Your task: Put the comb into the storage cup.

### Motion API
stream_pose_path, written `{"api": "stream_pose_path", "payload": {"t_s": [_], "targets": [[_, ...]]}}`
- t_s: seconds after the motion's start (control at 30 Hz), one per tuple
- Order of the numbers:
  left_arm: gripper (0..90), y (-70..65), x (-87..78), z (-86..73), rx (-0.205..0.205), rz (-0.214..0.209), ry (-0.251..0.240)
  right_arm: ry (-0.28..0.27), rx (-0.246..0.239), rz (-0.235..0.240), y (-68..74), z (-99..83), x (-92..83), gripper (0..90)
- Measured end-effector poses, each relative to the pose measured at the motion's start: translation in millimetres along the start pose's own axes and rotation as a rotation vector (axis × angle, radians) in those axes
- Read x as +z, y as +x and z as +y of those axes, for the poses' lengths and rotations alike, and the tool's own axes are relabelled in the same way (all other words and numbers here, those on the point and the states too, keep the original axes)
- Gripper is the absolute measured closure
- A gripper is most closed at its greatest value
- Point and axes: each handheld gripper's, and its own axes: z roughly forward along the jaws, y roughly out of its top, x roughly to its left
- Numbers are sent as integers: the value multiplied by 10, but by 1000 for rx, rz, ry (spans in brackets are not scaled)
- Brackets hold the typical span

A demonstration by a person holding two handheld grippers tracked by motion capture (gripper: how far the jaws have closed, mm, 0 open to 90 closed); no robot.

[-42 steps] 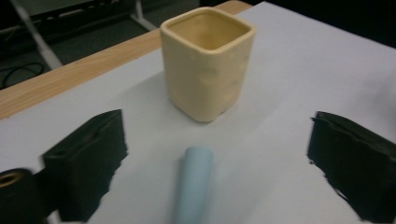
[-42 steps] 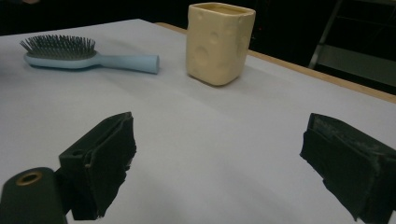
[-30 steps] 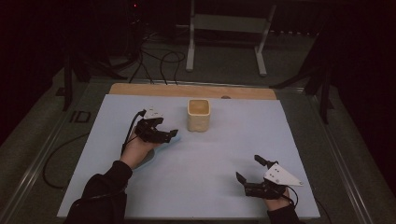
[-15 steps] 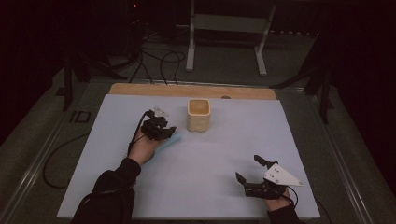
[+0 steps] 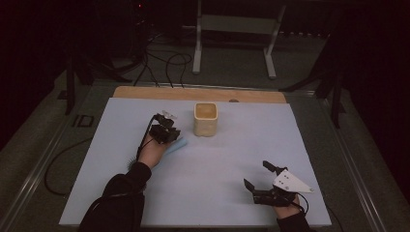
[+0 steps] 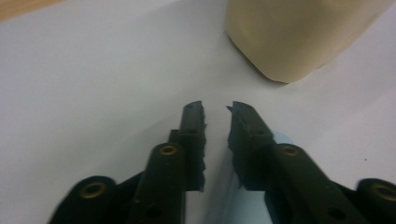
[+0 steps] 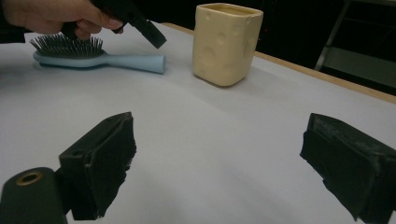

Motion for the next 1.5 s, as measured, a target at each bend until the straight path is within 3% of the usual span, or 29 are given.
{"api": "stream_pose_path", "payload": {"t_s": [0.1,0.5,0.8,1.5], "targets": [[890,-7,28,15,-5,-5,10,-3,9,4,-4,1,-1,94],[900,-105,132,72,4,-5,69,-4,8,4,-6,2,-6,94],[900,-161,171,74,-37,-44,77,-10,11,7,-15,6,-11,94],[899,-539,90,-71,52,-135,130,-2,2,0,10,21,-3,94]]}}
